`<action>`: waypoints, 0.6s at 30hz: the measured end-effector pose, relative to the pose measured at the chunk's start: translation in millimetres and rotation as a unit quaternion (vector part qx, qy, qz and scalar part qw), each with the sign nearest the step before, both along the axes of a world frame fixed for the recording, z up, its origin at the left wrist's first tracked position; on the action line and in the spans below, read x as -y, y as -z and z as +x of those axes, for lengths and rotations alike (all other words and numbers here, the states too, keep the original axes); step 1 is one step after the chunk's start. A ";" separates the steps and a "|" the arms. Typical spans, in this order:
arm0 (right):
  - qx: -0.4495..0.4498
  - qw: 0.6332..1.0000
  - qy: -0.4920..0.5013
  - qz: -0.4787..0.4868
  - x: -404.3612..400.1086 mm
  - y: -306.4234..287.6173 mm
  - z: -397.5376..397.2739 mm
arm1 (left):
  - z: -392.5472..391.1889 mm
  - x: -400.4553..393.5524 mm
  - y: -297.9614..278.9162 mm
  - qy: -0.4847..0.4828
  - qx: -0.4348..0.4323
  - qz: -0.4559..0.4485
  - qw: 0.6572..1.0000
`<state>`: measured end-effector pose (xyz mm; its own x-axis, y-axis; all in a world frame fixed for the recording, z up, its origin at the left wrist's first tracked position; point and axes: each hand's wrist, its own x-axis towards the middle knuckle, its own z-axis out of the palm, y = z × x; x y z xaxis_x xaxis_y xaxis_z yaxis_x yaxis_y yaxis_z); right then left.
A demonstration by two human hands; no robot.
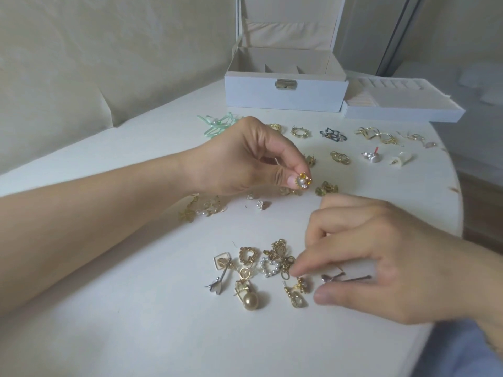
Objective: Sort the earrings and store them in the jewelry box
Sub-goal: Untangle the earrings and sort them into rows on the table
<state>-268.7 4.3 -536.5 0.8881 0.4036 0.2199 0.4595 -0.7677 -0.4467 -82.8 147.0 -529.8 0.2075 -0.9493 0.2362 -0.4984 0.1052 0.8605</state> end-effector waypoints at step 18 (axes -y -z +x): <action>0.004 0.824 0.184 0.536 0.0 -2.7 14.0 | -17.7 1.3 -2.1 -0.044 0.055 -0.062 0.996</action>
<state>-254.7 4.2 -533.8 0.9033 -0.3239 0.2815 0.2903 -0.0220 -0.9567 -100.4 145.7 -527.8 0.2544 -0.8908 0.3765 -0.6004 0.1597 0.7836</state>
